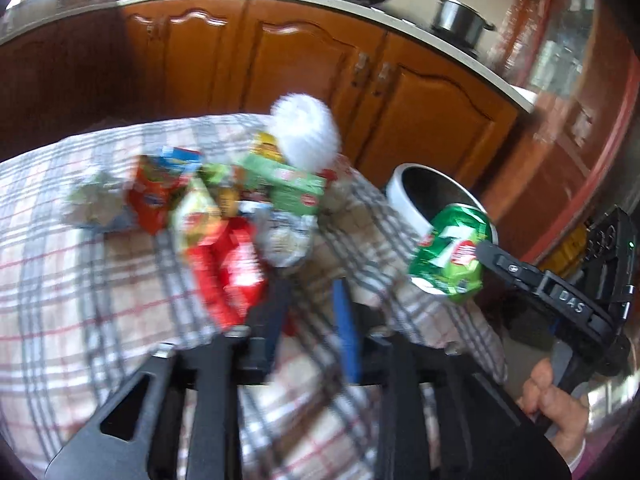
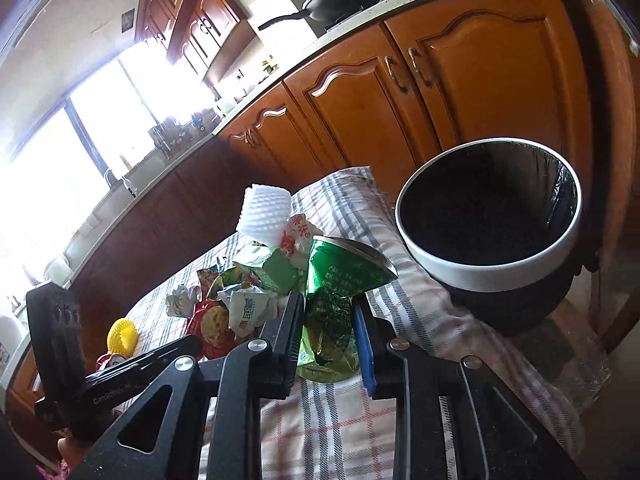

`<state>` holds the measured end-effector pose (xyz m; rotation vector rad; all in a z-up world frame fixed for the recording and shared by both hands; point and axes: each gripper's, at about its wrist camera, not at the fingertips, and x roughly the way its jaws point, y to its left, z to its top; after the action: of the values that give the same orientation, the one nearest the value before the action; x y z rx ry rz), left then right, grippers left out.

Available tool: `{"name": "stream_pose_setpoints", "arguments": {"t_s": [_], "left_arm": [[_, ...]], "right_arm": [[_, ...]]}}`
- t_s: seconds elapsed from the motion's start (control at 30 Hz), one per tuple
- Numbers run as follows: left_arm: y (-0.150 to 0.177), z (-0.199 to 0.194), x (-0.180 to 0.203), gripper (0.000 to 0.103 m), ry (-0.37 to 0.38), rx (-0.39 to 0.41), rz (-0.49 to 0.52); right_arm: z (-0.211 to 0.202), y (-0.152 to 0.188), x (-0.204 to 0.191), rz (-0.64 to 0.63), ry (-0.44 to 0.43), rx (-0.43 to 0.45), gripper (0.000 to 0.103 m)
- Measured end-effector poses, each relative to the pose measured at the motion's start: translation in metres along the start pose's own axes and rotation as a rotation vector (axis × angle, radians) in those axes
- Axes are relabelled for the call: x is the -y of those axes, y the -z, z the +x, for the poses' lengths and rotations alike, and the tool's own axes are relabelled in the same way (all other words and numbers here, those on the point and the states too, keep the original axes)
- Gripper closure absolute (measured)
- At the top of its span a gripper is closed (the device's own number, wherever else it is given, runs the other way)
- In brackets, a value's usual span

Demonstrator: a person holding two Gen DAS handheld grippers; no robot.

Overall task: Collect trash
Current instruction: 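Carry both items over the bin and open both tools to drop them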

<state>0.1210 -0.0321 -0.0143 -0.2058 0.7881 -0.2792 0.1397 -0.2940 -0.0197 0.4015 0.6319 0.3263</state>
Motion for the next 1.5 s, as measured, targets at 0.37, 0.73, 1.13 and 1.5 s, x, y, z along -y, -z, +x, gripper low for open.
{"name": "stream_pose_setpoints", "arguments": {"t_s": [0.37,0.73,1.13,1.5], "left_arm": [[0.000,0.023,-0.030,0.025,-0.118,-0.043,-0.046],[0.007,0.015,0.002,0.080,-0.030,-0.024,0.060],[-0.005,0.012,0.071,0.081,0.085,0.001,0.168],[-0.038,0.061,0.126,0.081,0.127,-0.003,0.242]], "right_arm": [[0.009,0.007,-0.006,-0.006,-0.024,-0.028,0.078],[-0.003,0.006,-0.002,-0.008,-0.017,-0.012,0.078],[-0.029,-0.002,0.023,0.024,0.012,0.040,0.078],[-0.038,-0.040,0.062,0.023,0.098,0.102,0.078]]}}
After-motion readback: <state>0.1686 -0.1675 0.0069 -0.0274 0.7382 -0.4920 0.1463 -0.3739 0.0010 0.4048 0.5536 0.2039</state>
